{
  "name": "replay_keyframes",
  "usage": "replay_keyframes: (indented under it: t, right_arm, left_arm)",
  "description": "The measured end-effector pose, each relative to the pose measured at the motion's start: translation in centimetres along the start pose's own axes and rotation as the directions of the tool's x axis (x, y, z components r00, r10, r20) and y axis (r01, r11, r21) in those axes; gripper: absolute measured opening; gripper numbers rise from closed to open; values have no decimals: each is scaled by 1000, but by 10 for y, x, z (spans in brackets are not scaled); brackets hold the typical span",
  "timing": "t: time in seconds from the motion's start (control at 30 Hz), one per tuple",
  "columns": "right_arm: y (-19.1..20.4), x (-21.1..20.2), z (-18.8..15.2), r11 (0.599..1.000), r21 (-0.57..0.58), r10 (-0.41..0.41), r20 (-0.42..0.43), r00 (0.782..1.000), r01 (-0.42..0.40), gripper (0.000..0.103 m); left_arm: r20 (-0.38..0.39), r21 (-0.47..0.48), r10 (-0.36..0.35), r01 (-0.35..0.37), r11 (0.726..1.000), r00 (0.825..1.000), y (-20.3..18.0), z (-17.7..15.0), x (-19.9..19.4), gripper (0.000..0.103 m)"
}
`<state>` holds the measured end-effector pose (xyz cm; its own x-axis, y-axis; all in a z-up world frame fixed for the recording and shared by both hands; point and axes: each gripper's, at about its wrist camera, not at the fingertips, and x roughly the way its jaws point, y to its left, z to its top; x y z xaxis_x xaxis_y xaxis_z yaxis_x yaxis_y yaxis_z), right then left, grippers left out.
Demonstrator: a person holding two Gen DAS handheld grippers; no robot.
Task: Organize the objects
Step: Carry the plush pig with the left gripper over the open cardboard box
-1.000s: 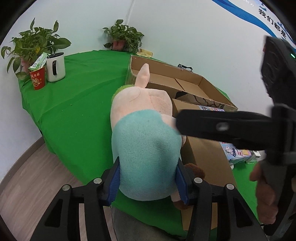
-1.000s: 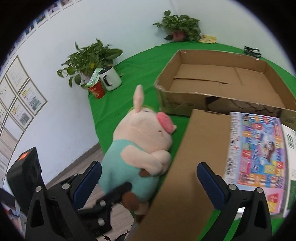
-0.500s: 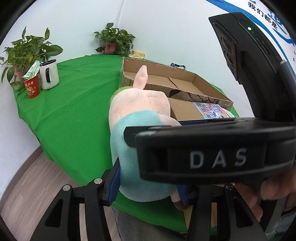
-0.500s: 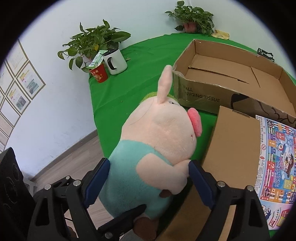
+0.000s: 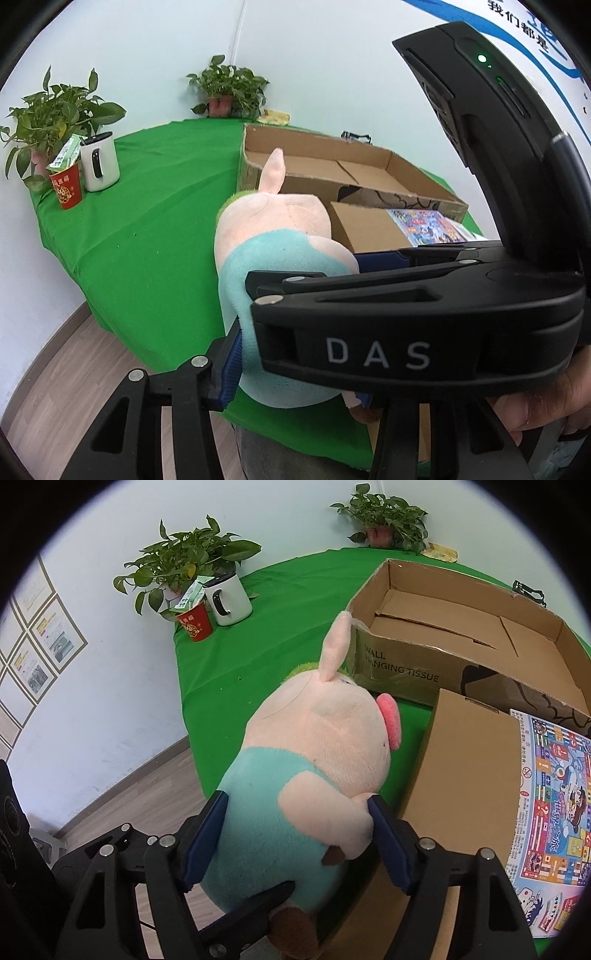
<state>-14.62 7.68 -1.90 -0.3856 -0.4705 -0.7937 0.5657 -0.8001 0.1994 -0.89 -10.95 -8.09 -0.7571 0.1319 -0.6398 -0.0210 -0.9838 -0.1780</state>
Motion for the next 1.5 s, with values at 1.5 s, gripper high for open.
replay_keyframes:
  t: [1.5]
  right_arm:
    - [-117, -29, 173, 1000, -7, 7, 289, 957, -5, 62]
  left_arm:
    - [176, 124, -23, 1, 992, 984, -64, 250, 94, 44]
